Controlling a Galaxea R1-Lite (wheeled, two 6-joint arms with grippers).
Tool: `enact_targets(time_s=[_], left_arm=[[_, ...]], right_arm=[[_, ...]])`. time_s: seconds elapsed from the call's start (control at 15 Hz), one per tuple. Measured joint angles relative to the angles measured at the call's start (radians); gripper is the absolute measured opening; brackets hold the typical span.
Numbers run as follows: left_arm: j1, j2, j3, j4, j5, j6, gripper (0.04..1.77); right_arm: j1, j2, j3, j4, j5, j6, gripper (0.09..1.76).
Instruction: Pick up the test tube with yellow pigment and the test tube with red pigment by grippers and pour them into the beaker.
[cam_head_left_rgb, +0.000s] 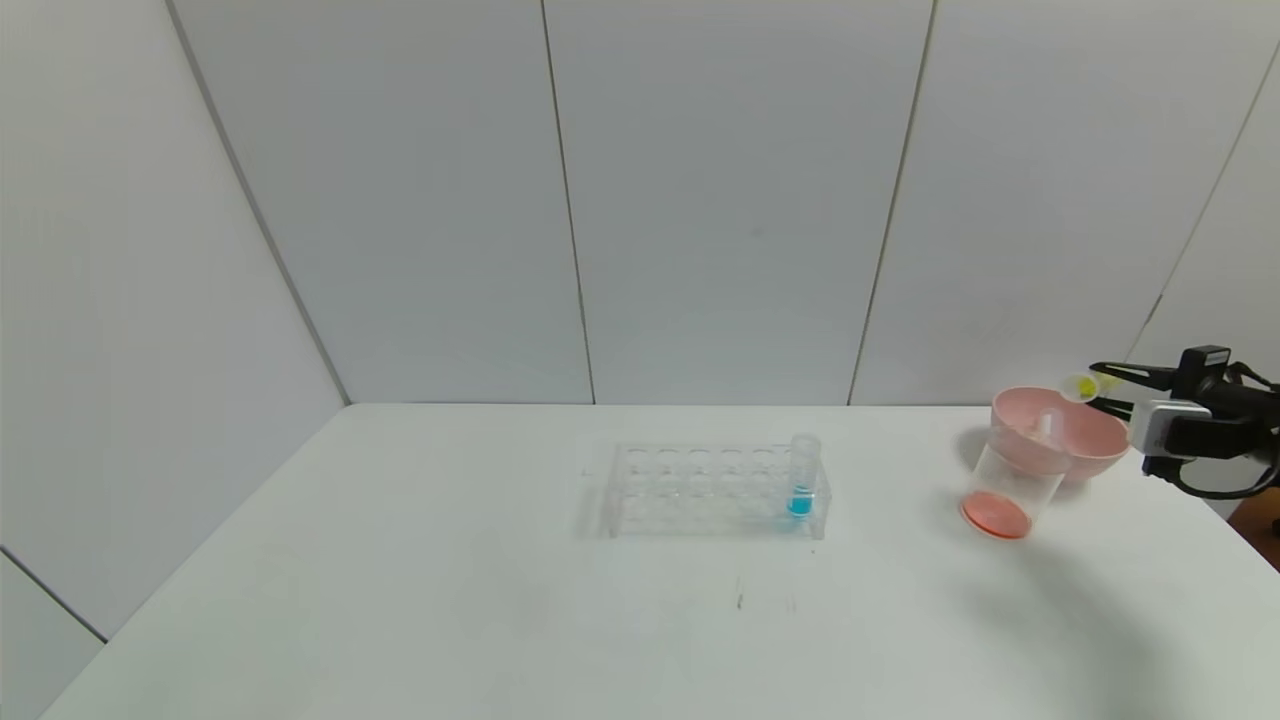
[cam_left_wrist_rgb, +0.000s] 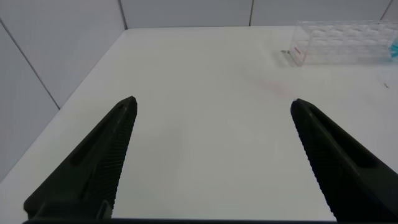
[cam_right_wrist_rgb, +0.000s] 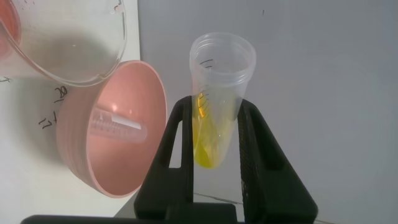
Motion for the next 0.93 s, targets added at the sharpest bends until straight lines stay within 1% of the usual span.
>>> enact_targets(time_s=[0.33,0.47,0.8,0.93], left_arm=[[0.0,0.0,0.0,0.0,0.0,0.0,1.76],[0.0,0.0,0.0,0.0,0.0,0.0,1.76],[0.0,0.0,0.0,0.0,0.0,0.0,1.76],[0.0,0.0,0.0,0.0,0.0,0.0,1.76]], right_arm=[[0.007,-0.002,0.001,0.001,-0.011,-0.064,0.49],[0.009,-0.002,0.001,0.0,-0.03,-0.094,0.49],[0.028,-0.005,0.001,-0.002,-0.034,-0.107,0.49],[0.035,-0.007,0.002,-0.004,-0.035,-0.133,0.49]])
